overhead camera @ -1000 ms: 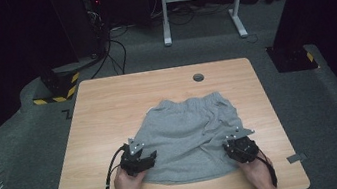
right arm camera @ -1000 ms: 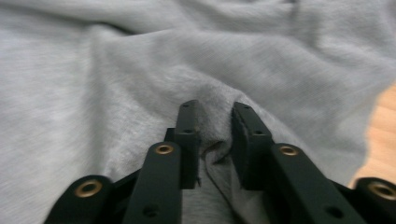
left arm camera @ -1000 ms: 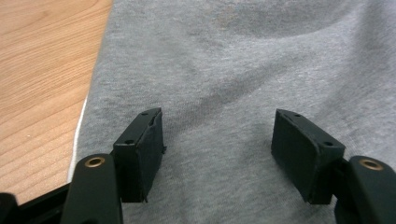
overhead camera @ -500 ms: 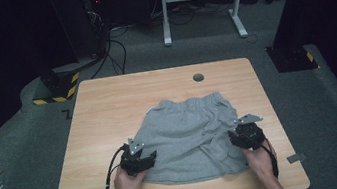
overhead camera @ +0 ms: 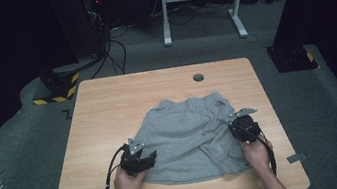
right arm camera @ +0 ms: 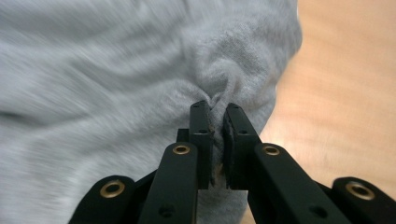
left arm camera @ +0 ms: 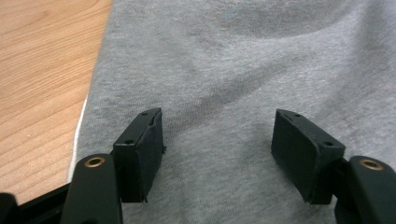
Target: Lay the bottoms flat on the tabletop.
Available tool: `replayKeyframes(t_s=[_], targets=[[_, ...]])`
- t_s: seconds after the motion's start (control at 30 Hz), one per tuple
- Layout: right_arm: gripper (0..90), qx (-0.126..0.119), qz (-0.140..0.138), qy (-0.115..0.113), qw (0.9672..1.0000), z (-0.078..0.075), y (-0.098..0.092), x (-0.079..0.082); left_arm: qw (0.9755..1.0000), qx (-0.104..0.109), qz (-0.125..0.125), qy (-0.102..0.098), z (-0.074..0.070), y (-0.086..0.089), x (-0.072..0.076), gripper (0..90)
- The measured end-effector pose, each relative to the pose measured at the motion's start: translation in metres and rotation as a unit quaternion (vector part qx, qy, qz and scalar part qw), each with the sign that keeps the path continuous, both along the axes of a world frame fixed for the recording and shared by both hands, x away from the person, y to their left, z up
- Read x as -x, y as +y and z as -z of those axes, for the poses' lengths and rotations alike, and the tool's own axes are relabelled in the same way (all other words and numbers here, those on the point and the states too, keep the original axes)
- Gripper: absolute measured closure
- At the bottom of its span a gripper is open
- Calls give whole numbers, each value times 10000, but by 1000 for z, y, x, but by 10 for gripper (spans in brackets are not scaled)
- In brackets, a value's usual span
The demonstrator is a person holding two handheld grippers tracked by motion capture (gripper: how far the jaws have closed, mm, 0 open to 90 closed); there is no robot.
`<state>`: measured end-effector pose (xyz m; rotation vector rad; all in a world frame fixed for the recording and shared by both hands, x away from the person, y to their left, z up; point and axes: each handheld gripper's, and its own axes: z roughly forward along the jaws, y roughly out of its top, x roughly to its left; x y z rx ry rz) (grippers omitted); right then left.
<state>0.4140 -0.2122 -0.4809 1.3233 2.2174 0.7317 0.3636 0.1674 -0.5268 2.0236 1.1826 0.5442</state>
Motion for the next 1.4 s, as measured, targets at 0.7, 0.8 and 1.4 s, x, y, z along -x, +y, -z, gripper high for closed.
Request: replayKeyframes(t_s=[0.7, 0.8, 1.4], targets=[[686, 433, -2148, 138, 9756, 16, 147, 22, 10000, 8, -3, 3, 0, 0, 0, 341], [679, 249, -2099, -75, 9774, -1, 137, 29, 10000, 15, -9, 5, 0, 0, 0, 341], [655, -34, -1588, -234, 9870, -11, 124, 13, 10000, 21, -14, 9, 0, 0, 0, 341]])
